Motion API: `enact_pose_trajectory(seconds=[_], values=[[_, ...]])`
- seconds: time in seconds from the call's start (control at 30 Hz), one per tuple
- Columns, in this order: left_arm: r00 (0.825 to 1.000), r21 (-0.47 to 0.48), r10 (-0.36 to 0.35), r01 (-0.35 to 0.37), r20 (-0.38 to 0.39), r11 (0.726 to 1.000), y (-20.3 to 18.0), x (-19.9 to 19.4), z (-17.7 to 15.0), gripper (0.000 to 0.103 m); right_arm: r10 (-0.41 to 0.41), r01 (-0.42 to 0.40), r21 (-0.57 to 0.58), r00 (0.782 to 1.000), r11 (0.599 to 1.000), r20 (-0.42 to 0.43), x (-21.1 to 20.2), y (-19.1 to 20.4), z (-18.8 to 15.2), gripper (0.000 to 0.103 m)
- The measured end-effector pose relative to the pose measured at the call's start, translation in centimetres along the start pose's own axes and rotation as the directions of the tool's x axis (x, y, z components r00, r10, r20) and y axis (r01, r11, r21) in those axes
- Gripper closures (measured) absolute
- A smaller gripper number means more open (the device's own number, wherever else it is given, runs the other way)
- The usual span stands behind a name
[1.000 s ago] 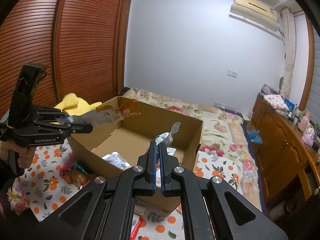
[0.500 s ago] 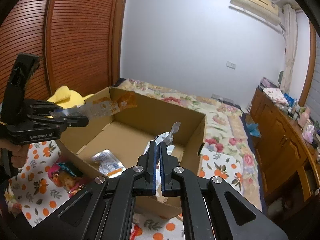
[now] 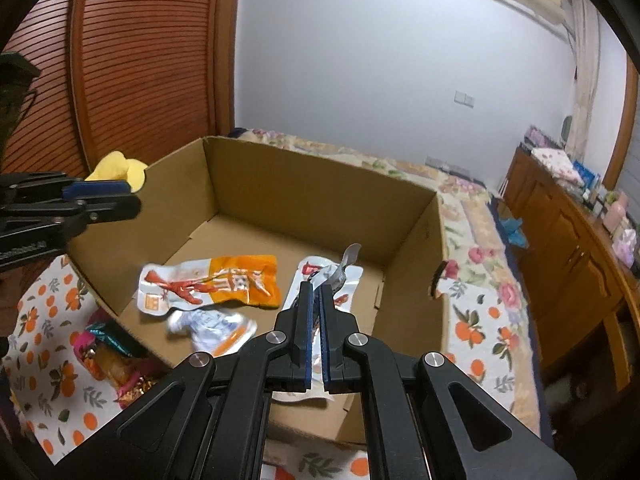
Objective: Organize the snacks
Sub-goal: 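Open the right gripper over the box while the left lowers and releases the orange packet, then move both grippers back to the pile, right over the white printed sachet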
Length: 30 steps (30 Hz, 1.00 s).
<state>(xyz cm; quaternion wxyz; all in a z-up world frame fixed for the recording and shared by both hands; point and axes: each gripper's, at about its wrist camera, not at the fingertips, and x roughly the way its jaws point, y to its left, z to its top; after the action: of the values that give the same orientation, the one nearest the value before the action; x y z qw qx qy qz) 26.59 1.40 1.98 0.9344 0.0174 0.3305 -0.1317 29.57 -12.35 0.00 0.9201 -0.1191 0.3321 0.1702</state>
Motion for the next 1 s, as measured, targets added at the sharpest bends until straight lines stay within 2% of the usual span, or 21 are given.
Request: enact_pose_trajectory(seconds=[0.3,0.5,0.6,0.77,0.87,1.0], values=[[1.000,-0.012,0.010,-0.010,0.010,1.000,1.1,-1.1,-0.4,0.076,0.014,-0.013,0.029,1.000,0.999,-0.019,1.5,0.2,0.0,0.102],[0.999,-0.028,0.008,-0.007,0.032,1.000,1.8,-1.8,-0.8,0.064,0.026,-0.027,0.054,1.000,0.998,0.005,0.5,0.1,0.2,0.096],[0.998,-0.029,-0.002,0.003,0.056,1.000,1.9,-2.7,-1.0,0.056,0.025,-0.027,0.054,0.999,0.998,0.047,-1.5,0.1,0.2,0.087],[0.996,-0.013,-0.014,0.016,0.088,1.000,1.5,-4.7,-1.6,0.054,0.034,-0.038,0.031,0.992,0.999,0.125,-6.1,0.5,-0.4,0.066],[0.995,0.008,-0.008,0.008,0.103,1.000,1.0,-6.1,-2.4,0.051,0.060,-0.063,0.015,0.987,0.998,0.151,-8.4,0.8,-1.5,0.057],[0.989,0.071,0.027,-0.037,0.144,0.997,-0.1,-7.5,-3.6,0.039,0.084,-0.088,0.017,0.982,0.996,0.166,-10.2,1.0,-3.5,0.045]])
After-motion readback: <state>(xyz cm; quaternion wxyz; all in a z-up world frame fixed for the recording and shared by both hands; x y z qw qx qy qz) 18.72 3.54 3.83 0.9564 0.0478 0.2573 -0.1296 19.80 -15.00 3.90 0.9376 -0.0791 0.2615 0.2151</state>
